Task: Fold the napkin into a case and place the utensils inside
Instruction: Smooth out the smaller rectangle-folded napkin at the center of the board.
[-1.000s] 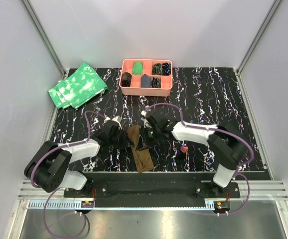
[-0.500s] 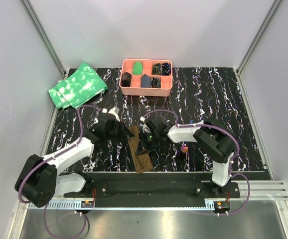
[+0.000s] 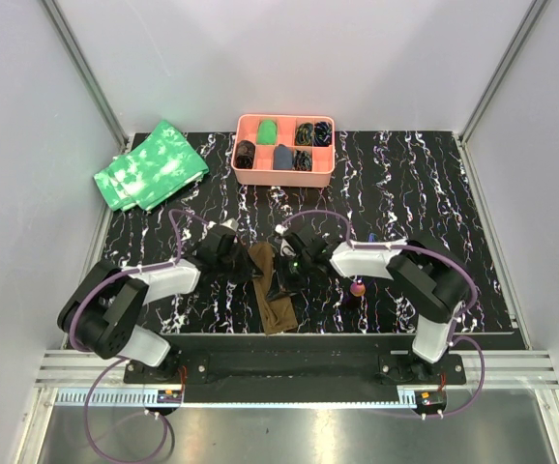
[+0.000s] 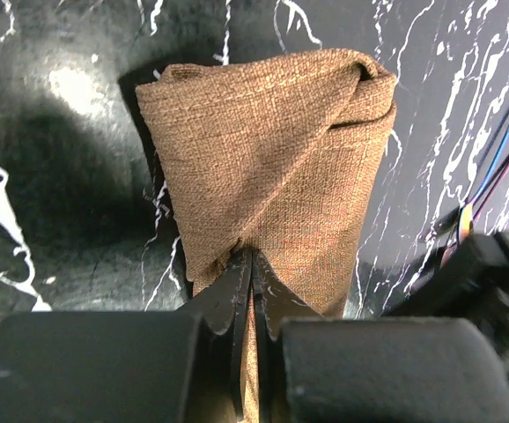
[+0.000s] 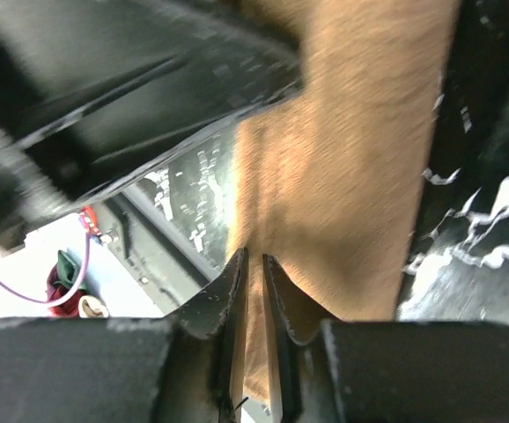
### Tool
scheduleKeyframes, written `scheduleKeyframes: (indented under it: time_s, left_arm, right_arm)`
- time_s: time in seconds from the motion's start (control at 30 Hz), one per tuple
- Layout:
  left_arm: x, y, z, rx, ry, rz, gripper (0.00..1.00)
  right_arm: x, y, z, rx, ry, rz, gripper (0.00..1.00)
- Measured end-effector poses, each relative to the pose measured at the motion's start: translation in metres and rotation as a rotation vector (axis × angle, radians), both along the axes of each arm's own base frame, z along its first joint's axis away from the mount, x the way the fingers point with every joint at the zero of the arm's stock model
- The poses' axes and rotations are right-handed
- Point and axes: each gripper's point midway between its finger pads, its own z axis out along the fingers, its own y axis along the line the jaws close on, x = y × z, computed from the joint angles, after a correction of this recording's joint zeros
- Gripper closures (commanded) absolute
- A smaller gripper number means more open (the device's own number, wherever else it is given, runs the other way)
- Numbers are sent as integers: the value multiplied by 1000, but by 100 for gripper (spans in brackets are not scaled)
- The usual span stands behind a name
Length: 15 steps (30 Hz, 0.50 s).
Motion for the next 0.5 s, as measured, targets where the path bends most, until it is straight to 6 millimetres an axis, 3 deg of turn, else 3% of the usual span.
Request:
scheduleKeyframes:
  time_s: [0.23,0.33,0.4,0.5]
  left_arm:
    - [3,0,0,-9,-20,4,96]
    - [4,-1,0,-13,-22,8,96]
    - [4,-1,0,-14,-21,11,96]
    - [4,-1,0,-15,-19,13,96]
  right_arm:
    - [-17,3,24,52,-23,21,81]
    - [-36,2,10,49,6,35,81]
    - [-48,-4,-10,24,45,34,81]
    - [-50,0,-13,48,68,30,80]
